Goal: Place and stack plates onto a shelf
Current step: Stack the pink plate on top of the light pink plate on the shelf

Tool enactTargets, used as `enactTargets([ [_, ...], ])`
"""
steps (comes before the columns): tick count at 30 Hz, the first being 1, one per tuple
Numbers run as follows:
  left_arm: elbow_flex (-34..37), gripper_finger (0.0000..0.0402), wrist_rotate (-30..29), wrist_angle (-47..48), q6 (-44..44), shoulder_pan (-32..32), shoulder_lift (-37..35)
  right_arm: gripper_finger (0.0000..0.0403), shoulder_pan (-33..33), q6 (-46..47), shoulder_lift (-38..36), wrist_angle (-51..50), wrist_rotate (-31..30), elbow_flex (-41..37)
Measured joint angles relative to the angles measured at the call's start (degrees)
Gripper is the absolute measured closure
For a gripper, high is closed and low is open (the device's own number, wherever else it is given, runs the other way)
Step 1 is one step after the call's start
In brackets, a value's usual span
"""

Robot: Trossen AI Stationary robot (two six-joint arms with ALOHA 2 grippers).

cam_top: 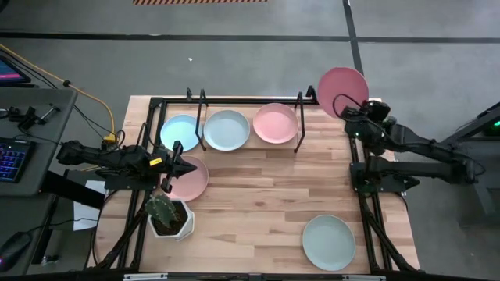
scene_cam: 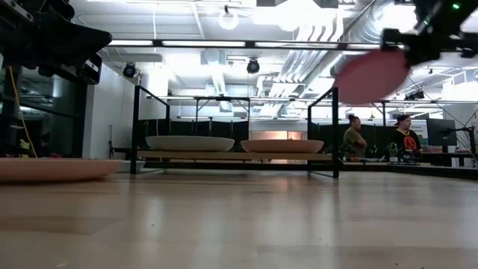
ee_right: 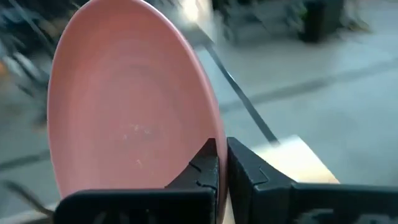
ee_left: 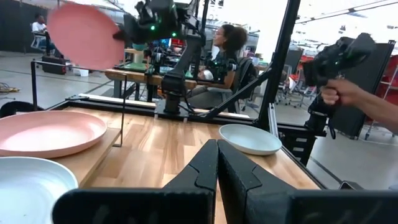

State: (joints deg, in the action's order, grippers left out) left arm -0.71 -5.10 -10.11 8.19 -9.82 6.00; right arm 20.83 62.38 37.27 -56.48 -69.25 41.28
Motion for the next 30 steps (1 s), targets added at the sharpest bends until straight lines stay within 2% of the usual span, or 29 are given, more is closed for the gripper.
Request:
enactTargets([
  [3, 0.00, 0.0401, 0.00, 0.00, 0.17, -0.02, 0.00, 0.0403, 4.87, 5.62, 0.12, -10.32, 8.16, -0.02],
  [5, 0.00, 0.0401, 0.00, -0.02, 0.17, -0.01, 0.00, 0.0403, 6.92, 5.45, 0.18, -12.60, 13.43, -0.04],
  [12, 0.00, 0.0401, -0.09, -0.41, -0.77, 0.00, 0.00, 0.0403, 10.81, -7.22, 0.75, -4.06, 30.66, -0.04],
  [19, 0.00, 0.0401, -0.09, -0.41, -0.85, 0.00, 0.00, 0.0403, 15.10, -13.44, 4.41, 2.27, 41.28, -0.04],
  [23, 0.00, 0.0401, -0.07, -0.44, -0.92, -0.01, 0.00, 0.0403, 16.86, -14.90, 8.09, 3.84, 43.95, -0.04],
  [30, 0.00, 0.0401, -0.07, -0.50, -0.92, -0.02, -0.02, 0.0403, 19.25, -19.54, 11.81, 15.16, 51.16, -0.04],
])
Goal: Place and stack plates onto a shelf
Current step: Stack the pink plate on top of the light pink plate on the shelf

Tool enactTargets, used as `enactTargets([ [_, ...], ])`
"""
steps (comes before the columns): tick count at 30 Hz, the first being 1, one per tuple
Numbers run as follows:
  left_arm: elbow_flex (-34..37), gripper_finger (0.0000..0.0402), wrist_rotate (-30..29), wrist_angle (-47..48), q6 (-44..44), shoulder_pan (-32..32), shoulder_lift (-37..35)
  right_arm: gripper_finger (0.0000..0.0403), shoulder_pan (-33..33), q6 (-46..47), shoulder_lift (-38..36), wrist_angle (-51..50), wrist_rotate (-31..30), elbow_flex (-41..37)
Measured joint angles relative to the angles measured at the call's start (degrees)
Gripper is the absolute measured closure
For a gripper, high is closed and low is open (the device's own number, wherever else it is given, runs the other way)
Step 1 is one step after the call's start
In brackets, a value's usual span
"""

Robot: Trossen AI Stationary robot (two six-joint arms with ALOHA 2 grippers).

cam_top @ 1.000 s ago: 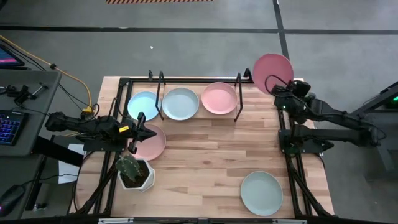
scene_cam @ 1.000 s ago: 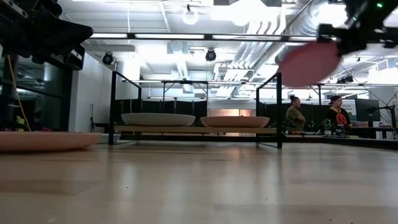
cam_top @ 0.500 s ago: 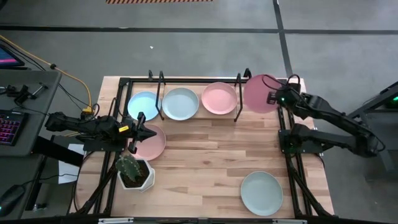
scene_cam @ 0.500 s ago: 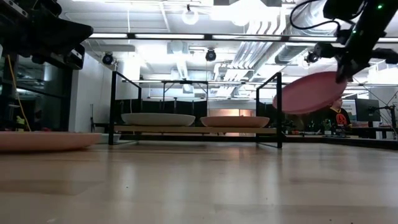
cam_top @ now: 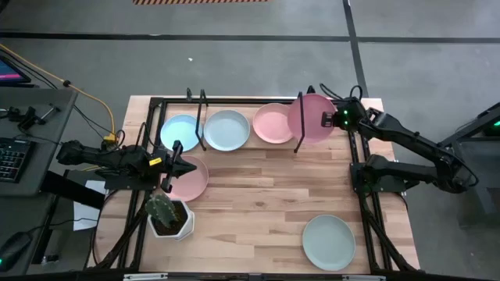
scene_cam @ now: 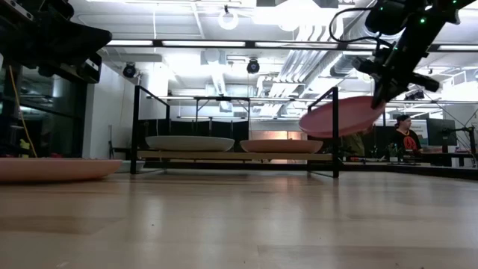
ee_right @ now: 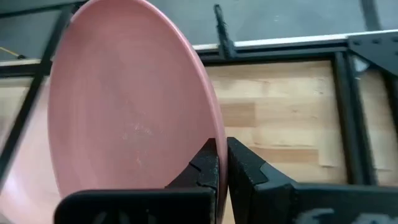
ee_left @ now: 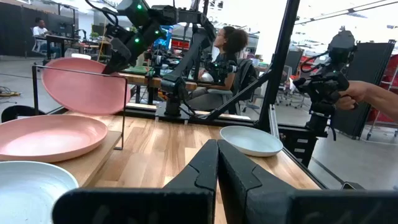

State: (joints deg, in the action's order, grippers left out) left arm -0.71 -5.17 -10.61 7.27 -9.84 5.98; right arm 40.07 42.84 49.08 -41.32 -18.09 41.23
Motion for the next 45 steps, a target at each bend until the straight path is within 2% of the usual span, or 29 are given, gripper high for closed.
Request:
enactTargets([
  [7, 0.00, 0.0401, 0.02, 0.02, 0.02, 0.00, 0.02, 0.0403, 1.71, -0.34, 2.47, 1.47, 4.44, 0.00],
  [16, 0.00, 0.0401, 0.02, 0.04, 0.11, 0.01, 0.02, 0.0403, 1.68, -0.29, 12.01, 10.02, 8.34, 0.02],
  [22, 0.00, 0.0401, 0.04, 0.13, 0.09, 0.00, 0.02, 0.0403, 1.66, -0.88, 15.56, 16.43, 12.45, 0.02],
  [36, 0.00, 0.0401, 0.04, 0.30, 0.09, 0.00, 0.01, 0.0402, -1.62, -0.36, 18.61, 23.61, 12.68, 0.02],
  [45, 0.00, 0.0401, 0.04, 0.28, 0.09, 0.00, 0.02, 0.0402, -1.62, -0.57, 20.02, 24.44, 13.36, 0.04],
])
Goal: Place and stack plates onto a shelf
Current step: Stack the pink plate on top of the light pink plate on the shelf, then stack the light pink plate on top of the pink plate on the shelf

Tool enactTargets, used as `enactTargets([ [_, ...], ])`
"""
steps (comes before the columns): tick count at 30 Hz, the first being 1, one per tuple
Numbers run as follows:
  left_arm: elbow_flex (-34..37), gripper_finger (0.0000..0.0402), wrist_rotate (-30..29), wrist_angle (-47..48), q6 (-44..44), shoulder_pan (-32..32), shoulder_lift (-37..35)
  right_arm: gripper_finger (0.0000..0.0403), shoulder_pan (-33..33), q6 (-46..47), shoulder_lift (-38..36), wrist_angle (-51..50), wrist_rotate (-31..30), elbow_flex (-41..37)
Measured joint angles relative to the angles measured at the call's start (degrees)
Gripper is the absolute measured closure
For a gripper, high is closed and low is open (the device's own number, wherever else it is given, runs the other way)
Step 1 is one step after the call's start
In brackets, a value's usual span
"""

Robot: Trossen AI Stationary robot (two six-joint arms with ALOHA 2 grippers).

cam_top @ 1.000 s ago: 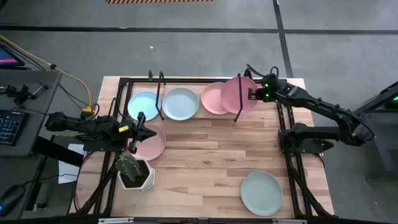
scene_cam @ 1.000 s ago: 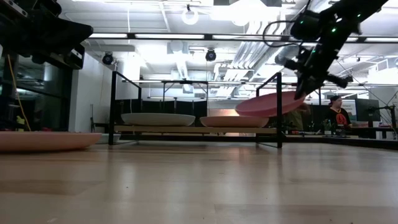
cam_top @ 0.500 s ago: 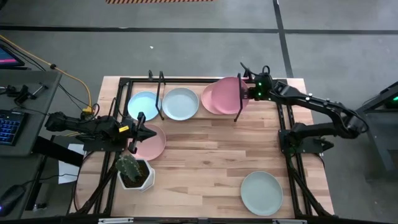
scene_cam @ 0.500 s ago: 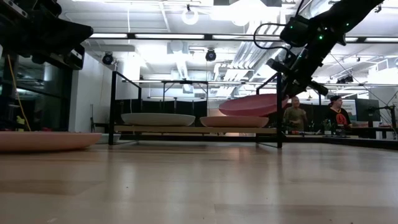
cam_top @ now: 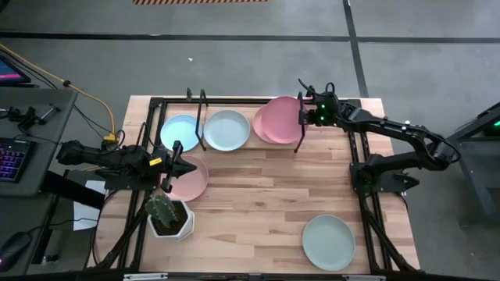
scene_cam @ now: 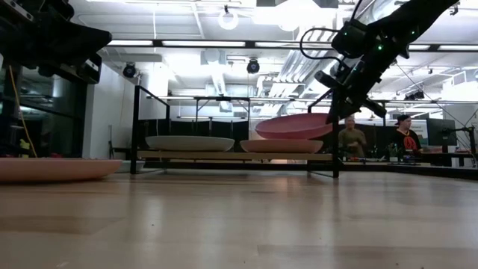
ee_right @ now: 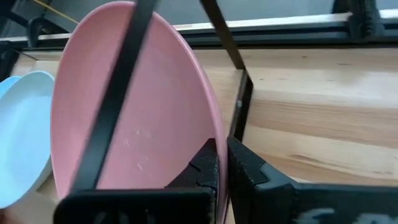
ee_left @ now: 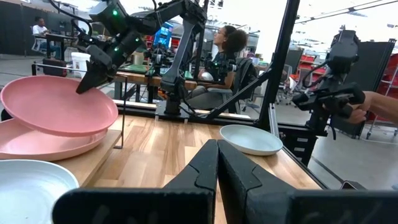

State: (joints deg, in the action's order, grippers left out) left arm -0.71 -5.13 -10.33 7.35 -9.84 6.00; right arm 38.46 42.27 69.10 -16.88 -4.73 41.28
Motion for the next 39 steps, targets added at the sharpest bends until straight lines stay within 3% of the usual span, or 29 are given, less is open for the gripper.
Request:
enactTargets([
  [4, 0.00, 0.0400, 0.00, 0.00, -0.02, 0.01, -0.02, 0.0379, 0.00, -1.12, 0.00, 2.10, 1.77, 0.00],
  [12, 0.00, 0.0398, 0.00, 0.00, -0.02, 0.01, 0.00, 0.0264, 0.00, -1.26, -0.02, 2.16, 1.81, 0.00],
  [18, 0.00, 0.0398, 0.00, 0.00, -0.02, 0.00, -0.02, 0.0217, 0.05, -3.57, -0.21, 0.94, 1.94, 0.02],
  [28, 0.00, 0.0398, 0.00, 0.13, 0.00, 0.01, -0.01, 0.0221, 0.61, -8.66, -4.66, -9.66, 0.48, 0.02],
  [34, 0.00, 0.0398, 0.00, 0.15, 0.00, -0.01, -0.01, 0.0243, -1.49, -10.80, -13.76, -19.98, -2.93, 0.00],
  [39, 0.00, 0.0398, 0.00, 0.17, 0.00, 0.00, 0.00, 0.0259, -8.57, -10.31, -23.31, -24.06, -8.26, -0.13],
])
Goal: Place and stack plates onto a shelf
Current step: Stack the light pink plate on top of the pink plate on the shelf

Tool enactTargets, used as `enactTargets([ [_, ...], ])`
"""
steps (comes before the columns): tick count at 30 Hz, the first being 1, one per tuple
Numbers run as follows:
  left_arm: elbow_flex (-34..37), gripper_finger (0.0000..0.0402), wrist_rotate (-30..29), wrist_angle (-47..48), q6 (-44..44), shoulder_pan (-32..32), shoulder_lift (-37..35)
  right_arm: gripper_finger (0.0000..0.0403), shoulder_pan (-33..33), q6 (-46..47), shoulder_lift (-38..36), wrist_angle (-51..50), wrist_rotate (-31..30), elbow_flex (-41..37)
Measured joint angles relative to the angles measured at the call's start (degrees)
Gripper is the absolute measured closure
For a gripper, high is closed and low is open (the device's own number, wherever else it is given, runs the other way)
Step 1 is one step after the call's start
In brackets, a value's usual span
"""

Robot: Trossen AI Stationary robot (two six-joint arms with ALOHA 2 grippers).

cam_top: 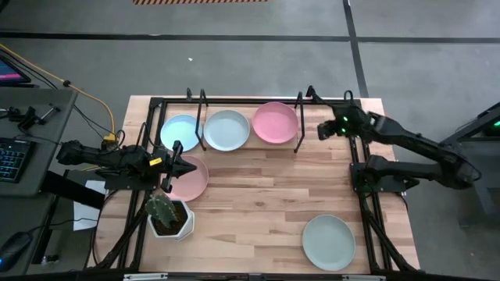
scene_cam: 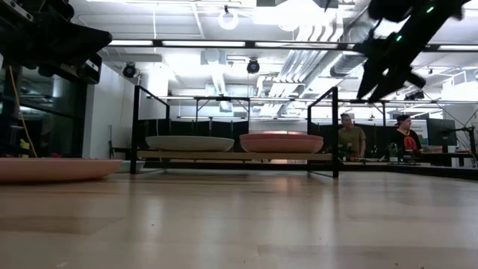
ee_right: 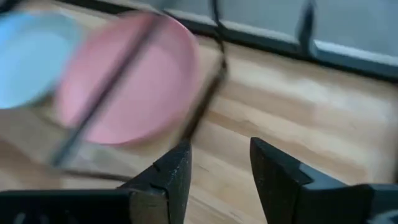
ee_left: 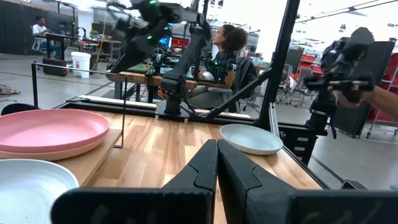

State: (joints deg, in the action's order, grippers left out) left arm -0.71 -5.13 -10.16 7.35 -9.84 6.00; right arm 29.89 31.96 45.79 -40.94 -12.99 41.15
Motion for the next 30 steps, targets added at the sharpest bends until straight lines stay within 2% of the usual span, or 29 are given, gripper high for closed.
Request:
enactTargets([
  [3, 0.00, 0.0398, -0.02, 0.00, -0.02, 0.00, -0.02, 0.0269, -6.95, 0.84, -5.83, 5.35, -2.21, -3.59],
  [5, 0.00, 0.0398, 0.00, 0.00, 0.00, 0.00, -0.02, 0.0280, -12.09, 0.67, -9.21, 13.51, -2.84, -8.32],
  [8, 0.00, 0.0398, 0.00, -0.02, 0.03, 0.00, -0.02, 0.0302, -19.34, -1.12, -12.75, 32.00, -3.10, -18.59],
  [12, 0.00, 0.0398, 0.00, 0.00, 1.55, 0.00, 0.00, 0.0341, -26.46, -8.01, -12.45, 65.10, -3.04, -32.61],
  [14, 0.00, 0.0398, 0.00, -0.02, 1.53, 0.01, -0.02, 0.0365, -28.69, -12.05, -11.57, 79.10, -3.01, -37.37],
  [16, 0.00, 0.0398, 0.00, -0.02, 1.49, 0.00, 0.00, 0.0390, -30.35, -15.69, -10.80, 87.78, -3.06, -39.94],
  [18, 0.00, 0.0398, 0.00, -0.04, 1.49, 0.01, -0.02, 0.0397, -31.54, -18.81, -10.54, 90.95, -3.06, -40.57],
  [21, -0.01, 0.0398, -0.01, -0.10, -0.37, 0.01, -0.02, 0.0394, -32.62, -21.70, -10.54, 89.34, -3.13, -39.74],
  [30, -0.01, 0.0398, -0.02, -0.01, -3.48, 0.02, 0.00, 0.0396, -32.72, -23.03, -10.50, 86.67, -0.68, -36.84],
])
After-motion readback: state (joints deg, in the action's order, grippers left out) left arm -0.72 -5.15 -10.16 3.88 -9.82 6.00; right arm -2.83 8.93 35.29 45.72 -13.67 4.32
